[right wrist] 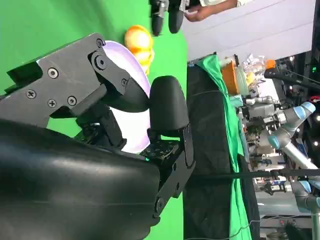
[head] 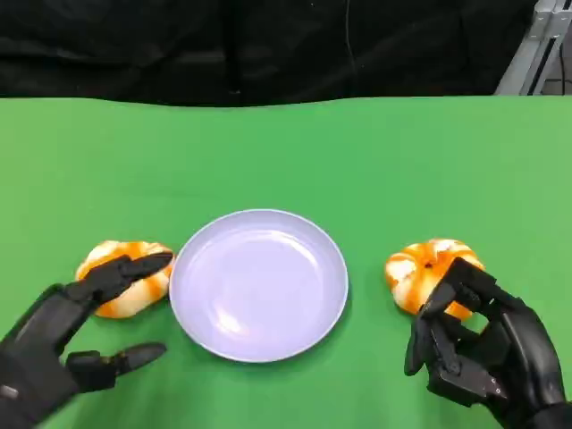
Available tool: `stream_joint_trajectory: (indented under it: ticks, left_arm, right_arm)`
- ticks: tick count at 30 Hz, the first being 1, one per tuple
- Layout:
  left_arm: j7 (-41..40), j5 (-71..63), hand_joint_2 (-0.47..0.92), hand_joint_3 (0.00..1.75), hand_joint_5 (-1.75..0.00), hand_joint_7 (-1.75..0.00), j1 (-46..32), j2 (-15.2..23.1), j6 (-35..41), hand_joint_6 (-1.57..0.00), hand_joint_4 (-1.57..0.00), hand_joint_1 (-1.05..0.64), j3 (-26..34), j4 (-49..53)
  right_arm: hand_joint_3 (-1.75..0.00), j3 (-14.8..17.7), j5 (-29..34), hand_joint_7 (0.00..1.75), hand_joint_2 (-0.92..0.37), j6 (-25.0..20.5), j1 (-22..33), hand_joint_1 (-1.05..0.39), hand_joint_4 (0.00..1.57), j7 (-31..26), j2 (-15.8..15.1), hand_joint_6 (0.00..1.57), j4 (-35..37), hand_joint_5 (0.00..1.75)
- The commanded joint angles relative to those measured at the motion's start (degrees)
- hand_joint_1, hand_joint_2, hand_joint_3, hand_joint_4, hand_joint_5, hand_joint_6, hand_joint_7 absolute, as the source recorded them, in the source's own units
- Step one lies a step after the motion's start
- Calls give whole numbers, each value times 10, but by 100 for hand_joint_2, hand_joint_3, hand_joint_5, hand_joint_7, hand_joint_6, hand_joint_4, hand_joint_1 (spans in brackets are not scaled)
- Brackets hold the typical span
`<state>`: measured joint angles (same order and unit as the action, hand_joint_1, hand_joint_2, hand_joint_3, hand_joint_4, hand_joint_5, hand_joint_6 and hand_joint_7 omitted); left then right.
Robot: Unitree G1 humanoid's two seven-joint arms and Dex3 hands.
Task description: Grasp the bread from the table and place it into the plate.
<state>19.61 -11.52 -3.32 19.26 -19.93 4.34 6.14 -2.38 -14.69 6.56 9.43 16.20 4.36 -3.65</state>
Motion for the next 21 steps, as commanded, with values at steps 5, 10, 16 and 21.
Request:
stream_joint_trajectory:
  ticks: [5,10,16,21]
  left_arm:
    - [-142,-154,92,21,0,-2,26,34,-31,-26,0,-88,-35,37]
    - [-186,-233,92,17,-1,-3,61,57,-6,-30,-2,-89,-67,56]
    - [-230,-283,92,8,-3,-2,131,78,-5,-34,-6,-86,-112,148]
    - [-252,-309,92,9,-4,-2,194,86,-3,-36,-10,-85,-156,242]
  right_arm:
    - [-123,9,-7,173,-55,2,-6,-11,86,4,-9,61,3,175]
    - [-123,9,-6,173,-55,3,-9,-10,86,3,-6,61,5,175]
    - [-123,7,0,173,-55,12,-11,-10,86,2,-3,62,13,175]
    - [-123,4,4,173,-55,3,-8,-10,86,-6,-2,62,5,175]
